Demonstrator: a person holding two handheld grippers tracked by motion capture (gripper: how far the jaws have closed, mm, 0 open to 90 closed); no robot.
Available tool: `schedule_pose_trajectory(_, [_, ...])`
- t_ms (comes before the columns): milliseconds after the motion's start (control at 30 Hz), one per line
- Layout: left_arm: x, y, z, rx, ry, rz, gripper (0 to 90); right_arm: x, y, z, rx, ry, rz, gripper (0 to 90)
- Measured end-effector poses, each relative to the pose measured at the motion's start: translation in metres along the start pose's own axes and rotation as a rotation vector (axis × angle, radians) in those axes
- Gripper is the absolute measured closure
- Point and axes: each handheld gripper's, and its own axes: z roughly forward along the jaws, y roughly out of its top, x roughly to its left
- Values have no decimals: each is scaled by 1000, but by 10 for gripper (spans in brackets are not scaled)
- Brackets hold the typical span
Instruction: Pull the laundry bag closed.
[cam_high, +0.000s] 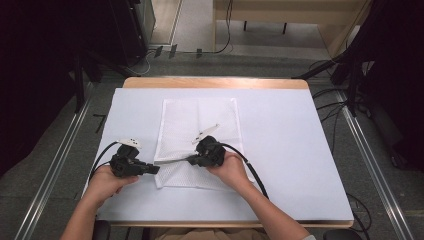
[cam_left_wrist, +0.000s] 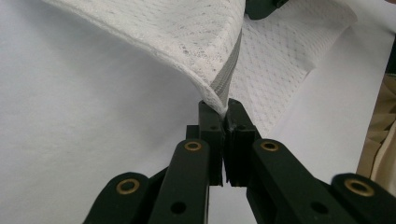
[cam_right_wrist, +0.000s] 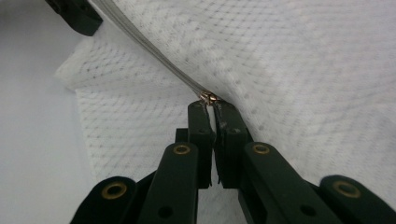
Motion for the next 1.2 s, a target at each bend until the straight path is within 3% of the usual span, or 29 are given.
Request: schedule_pose_trajectory(1200, [1, -2, -1, 0, -11, 5, 883, -14, -13, -19, 6, -28, 11, 880])
